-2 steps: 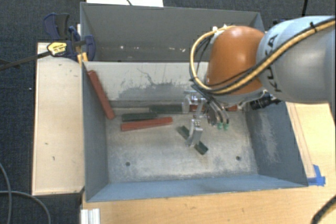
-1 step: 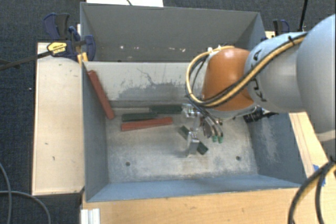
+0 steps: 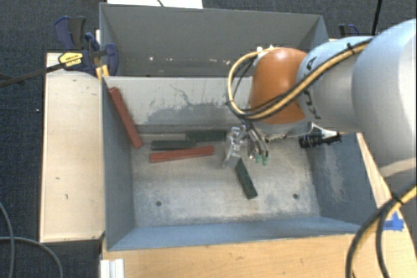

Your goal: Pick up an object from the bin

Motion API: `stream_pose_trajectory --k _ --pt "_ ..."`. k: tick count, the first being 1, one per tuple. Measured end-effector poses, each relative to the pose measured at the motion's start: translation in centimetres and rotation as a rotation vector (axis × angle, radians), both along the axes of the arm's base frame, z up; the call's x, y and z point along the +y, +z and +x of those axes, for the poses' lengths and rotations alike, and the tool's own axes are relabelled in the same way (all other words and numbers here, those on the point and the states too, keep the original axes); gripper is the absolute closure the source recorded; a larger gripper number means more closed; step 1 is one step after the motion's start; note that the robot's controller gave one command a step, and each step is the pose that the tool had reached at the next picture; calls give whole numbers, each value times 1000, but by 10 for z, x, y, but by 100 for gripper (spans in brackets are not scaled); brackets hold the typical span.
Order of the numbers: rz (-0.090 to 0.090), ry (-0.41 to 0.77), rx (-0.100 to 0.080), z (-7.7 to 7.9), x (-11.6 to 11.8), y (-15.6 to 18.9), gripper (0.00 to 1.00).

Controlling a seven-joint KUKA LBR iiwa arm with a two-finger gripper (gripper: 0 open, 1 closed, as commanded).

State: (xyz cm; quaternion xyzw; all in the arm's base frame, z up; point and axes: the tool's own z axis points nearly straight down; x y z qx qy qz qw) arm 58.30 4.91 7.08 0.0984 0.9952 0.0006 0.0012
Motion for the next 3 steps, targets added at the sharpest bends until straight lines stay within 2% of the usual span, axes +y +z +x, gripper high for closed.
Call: stream_pose_trajectory --k 1,2,3 --pt "0 0 2 -1 0 0 0" --pt "0 -1 2 -1 0 -1 0" --pt "0 209 -1 -26 -19 0 0"
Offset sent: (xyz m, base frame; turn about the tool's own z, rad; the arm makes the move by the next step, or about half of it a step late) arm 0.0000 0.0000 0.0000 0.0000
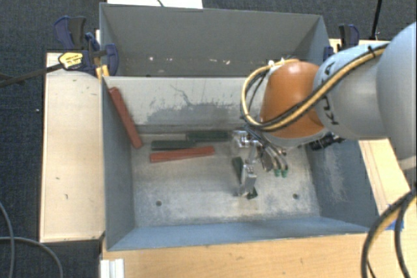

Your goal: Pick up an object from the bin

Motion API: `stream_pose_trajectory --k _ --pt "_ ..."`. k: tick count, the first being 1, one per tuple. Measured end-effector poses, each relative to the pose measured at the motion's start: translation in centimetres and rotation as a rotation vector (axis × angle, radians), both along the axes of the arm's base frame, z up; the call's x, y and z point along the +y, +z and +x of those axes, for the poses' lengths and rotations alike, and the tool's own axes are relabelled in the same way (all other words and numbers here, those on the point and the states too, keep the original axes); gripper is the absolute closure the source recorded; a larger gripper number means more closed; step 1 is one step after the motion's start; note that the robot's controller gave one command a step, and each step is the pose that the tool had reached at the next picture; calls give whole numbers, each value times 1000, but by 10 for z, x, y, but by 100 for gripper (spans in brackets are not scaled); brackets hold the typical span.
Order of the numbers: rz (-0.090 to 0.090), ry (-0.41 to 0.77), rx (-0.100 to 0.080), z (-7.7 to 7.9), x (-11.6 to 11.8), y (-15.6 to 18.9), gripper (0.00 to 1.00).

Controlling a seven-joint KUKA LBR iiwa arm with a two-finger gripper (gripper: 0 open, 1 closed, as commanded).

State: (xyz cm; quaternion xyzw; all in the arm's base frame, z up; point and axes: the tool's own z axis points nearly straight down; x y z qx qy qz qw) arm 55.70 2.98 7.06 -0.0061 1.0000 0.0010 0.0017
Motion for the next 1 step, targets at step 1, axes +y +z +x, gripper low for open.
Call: stream_pose_trajectory --k 1 --pt "-1 67 2 -9 -9 0 0"
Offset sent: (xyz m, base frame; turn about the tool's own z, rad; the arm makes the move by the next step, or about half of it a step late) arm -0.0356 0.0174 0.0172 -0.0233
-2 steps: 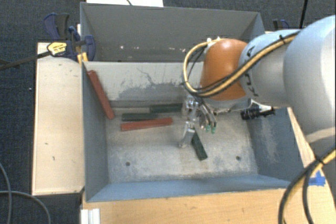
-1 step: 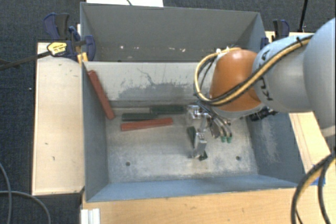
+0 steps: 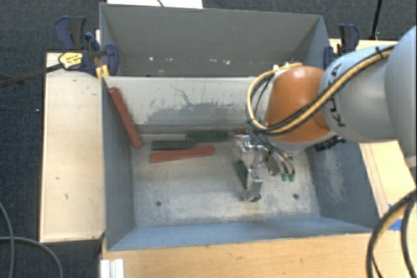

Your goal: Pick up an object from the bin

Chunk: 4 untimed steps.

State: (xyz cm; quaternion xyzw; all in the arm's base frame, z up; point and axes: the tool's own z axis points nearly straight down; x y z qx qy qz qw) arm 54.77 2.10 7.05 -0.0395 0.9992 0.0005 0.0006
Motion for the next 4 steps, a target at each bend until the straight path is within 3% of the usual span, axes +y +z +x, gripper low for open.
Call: stream_pose_trajectory --k 1,2,3,4 --pt "-1 -11 1 -17 13 12 0" --pt "-2 569 -2 27 -68 1 100" --pt "-1 568 -2 27 -67 1 100" --pt "-8 578 -9 14 -143 192 100"
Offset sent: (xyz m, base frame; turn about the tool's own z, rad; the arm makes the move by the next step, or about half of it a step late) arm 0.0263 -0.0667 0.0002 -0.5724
